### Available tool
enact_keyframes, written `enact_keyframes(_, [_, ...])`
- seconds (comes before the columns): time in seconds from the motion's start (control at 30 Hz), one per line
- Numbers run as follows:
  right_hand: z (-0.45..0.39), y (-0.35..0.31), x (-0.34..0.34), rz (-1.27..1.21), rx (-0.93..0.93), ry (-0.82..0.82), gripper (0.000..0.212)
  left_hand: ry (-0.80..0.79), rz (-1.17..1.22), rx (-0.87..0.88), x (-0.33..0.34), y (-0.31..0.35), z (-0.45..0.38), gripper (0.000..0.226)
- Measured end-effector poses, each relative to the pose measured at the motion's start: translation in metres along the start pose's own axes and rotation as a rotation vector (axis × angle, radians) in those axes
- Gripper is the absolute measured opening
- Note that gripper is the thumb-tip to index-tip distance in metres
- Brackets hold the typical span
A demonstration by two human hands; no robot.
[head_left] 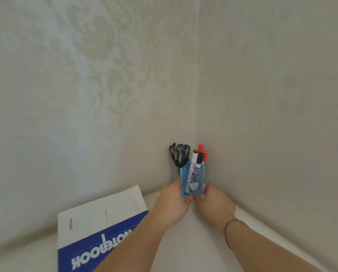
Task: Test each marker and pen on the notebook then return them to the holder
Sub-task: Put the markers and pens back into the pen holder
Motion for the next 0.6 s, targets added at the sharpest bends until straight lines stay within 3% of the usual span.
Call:
enact_keyframes(0.07, [-0.011,-0.003,0.008,0.092,0.007,0.009,0.045,-0.076,-0.119,0.017,0.004,-0.001,0.002,0.049])
enact_keyframes(0.17, [-0.017,-0.005,0.017,0.175,-0.004,0.052,0.057,-0.086,-0.568,0.011,-0.012,0.001,0.026,0.055])
enact_keyframes(0.27, [-0.016,0.001,0.02,0.22,-0.073,0.087,0.053,-0.11,-0.853,-0.117,-0.049,-0.007,0.07,0.058])
enact_keyframes(0.37, [-0.009,0.006,0.018,0.224,-0.135,0.033,0.04,-0.178,-0.902,-0.404,-0.087,-0.035,0.115,0.07])
enact_keyframes(0.43, [0.0,0.009,0.012,0.174,-0.162,-0.03,0.031,-0.18,-0.839,-0.504,-0.099,-0.05,0.135,0.076])
enact_keyframes(0.6, [0.025,0.027,-0.008,0.102,-0.28,-0.109,0.025,-0.166,-0.812,-0.427,-0.07,-0.046,0.131,0.067])
Point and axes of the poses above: each hand's wrist, its own z-axis away from the middle knuckle, its own x-axis out of the palm, y = z × x, the point moved 1 cm from there along -z, towards the middle knuckle, and after that the axes turned 5 degrees about z, right-handed, at the moved point
